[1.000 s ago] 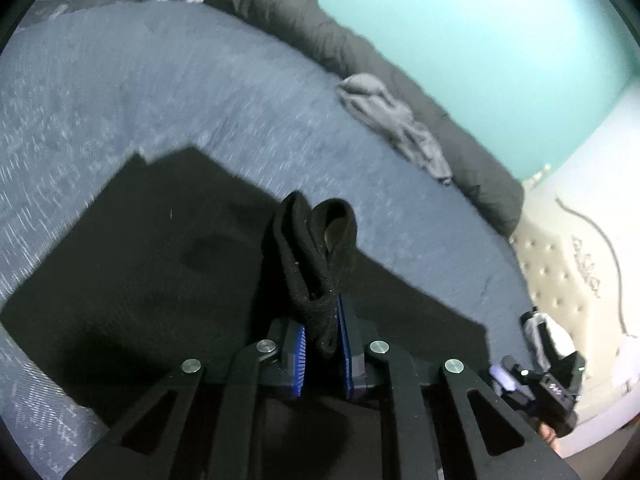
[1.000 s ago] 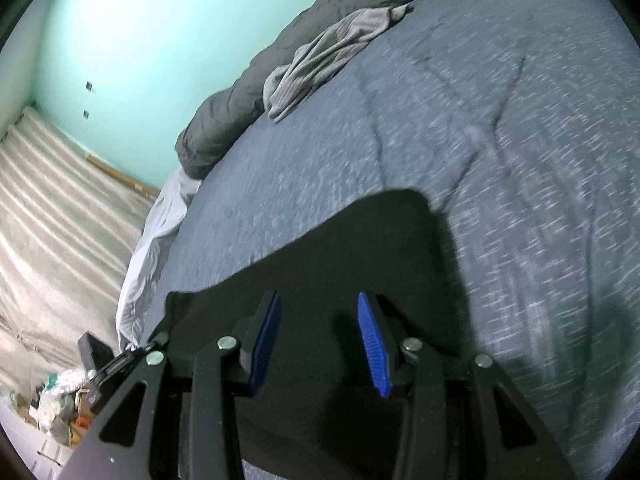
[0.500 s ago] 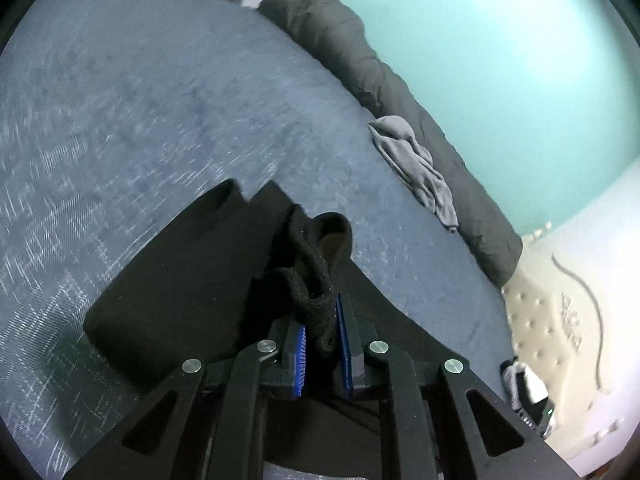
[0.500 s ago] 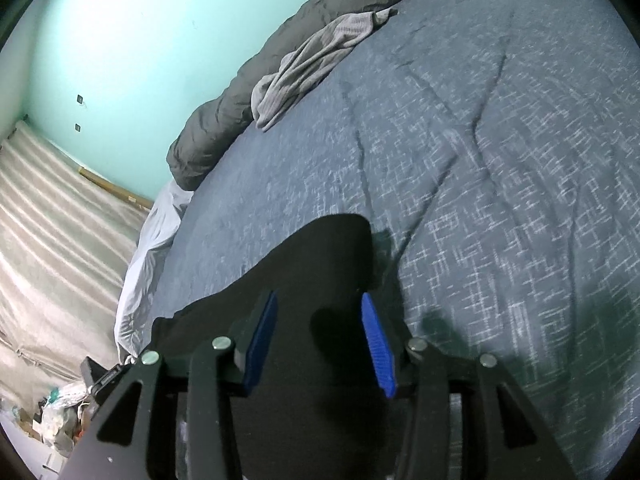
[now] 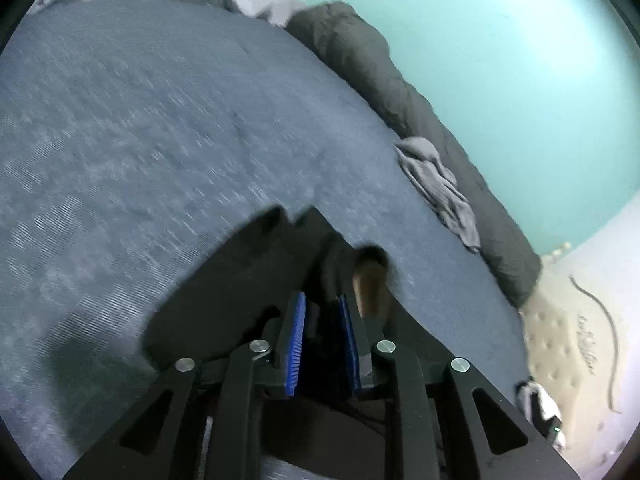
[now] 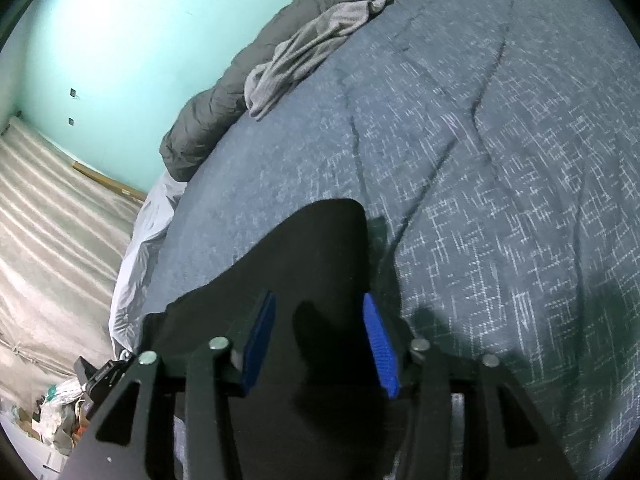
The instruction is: Fold clothes
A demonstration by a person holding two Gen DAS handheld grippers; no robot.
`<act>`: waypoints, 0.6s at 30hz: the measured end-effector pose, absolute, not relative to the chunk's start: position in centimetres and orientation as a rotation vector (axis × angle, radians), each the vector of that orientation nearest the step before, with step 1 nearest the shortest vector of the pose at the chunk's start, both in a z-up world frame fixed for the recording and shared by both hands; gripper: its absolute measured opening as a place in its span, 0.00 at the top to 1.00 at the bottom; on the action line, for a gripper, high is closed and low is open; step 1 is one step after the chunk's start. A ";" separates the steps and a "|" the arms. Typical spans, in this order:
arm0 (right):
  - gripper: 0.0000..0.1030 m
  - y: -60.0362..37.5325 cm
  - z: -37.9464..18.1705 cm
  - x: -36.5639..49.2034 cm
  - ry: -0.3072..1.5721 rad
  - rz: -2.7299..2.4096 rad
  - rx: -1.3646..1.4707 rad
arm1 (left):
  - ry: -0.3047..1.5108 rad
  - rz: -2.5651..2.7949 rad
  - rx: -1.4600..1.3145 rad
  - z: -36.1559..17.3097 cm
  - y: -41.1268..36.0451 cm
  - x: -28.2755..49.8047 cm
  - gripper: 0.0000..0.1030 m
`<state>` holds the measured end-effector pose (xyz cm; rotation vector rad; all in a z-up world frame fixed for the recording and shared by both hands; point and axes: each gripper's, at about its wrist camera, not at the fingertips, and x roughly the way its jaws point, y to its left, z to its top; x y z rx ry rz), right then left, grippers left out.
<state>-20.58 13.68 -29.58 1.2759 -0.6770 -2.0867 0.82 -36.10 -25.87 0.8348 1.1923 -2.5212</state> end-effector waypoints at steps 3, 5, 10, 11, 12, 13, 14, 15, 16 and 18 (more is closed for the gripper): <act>0.45 13.5 -30.2 -20.7 -0.666 -2.073 1.317 | 1.167 -2.500 0.832 -25.8 -36.8 1.2 0.69; 0.45 13.4 -30.4 -20.7 -0.660 -2.066 1.327 | 1.150 -2.511 0.837 -25.5 -36.7 1.2 0.65; 0.44 13.0 -30.7 -20.7 -0.646 -2.062 1.348 | 1.088 -2.578 0.834 -24.0 -35.6 1.3 0.62; 0.44 13.0 -30.8 -20.7 -0.646 -2.060 1.351 | 1.075 -2.592 0.833 -23.7 -35.3 1.3 0.57; 0.44 12.9 -30.9 -20.7 -0.644 -2.059 1.355 | 1.062 -2.605 0.832 -23.3 -35.1 1.4 0.54; 0.44 12.9 -31.0 -20.7 -0.641 -2.059 1.359 | 1.047 -2.619 0.834 -23.0 -34.8 1.3 0.49; 0.44 13.0 -31.0 -20.7 -0.640 -2.058 1.362 | 1.019 -2.638 0.845 -22.8 -34.3 1.2 0.46; 0.44 13.0 -31.1 -20.6 -0.641 -2.056 1.365 | 0.992 -2.654 0.858 -22.6 -33.9 1.0 0.46; 0.44 13.0 -31.2 -20.6 -0.642 -2.054 1.368 | 0.964 -2.659 0.878 -22.7 -33.5 0.8 0.46; 0.43 12.9 -31.3 -20.6 -0.642 -2.045 1.376 | 0.910 -2.673 0.911 -22.8 -32.7 0.4 0.46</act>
